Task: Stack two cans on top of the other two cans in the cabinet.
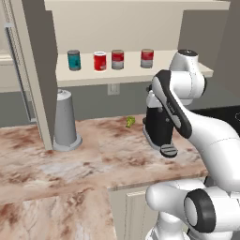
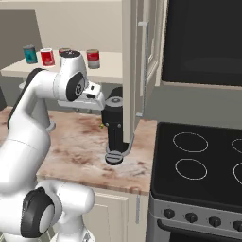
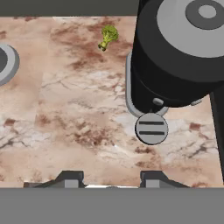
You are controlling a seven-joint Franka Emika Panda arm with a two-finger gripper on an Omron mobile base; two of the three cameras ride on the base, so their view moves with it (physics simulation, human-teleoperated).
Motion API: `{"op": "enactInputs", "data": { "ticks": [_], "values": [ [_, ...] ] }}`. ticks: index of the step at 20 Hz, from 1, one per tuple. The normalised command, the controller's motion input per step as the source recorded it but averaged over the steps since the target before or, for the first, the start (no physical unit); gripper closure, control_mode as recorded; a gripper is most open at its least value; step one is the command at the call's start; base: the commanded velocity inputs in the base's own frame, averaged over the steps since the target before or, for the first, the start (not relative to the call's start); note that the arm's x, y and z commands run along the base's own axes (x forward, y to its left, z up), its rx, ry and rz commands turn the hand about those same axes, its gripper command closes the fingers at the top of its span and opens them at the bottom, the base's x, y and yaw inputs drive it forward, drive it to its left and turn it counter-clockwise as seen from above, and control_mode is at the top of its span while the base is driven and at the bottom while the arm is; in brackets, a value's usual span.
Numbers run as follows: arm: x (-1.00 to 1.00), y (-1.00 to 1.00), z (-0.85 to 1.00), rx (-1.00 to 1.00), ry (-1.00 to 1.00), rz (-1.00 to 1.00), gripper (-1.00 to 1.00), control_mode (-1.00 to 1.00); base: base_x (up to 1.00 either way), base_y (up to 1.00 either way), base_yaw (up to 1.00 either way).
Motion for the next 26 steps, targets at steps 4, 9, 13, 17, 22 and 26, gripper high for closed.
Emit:
{"op": "enactInputs", "data": {
  "ticks": [4, 9, 13, 17, 22, 26],
  "values": [
    [-0.11, 0.00, -0.02, 0.00, -0.01, 0.00, -1.00, -1.00, 0.00, 0.00, 0.00],
    [-0.37, 0.00, -0.14, -0.01, -0.13, -0.03, -1.00, -1.00, 0.00, 0.00, 0.00],
    [-0.46, 0.05, -0.07, -0.06, -0.66, 0.00, -1.00, -1.00, 0.00, 0.00, 0.00],
    [-0.18, 0.33, 0.05, -0.01, -0.59, 0.00, -1.00, -1.00, 0.00, 0.00, 0.00],
    [0.00, 0.54, 0.20, -0.02, -0.45, 0.00, -1.00, -1.00, 0.00, 0.00, 0.00],
    [0.02, 0.52, 0.28, -0.01, -0.34, 0.00, -1.00, -1.00, 0.00, 0.00, 0.00]
  ]
}}
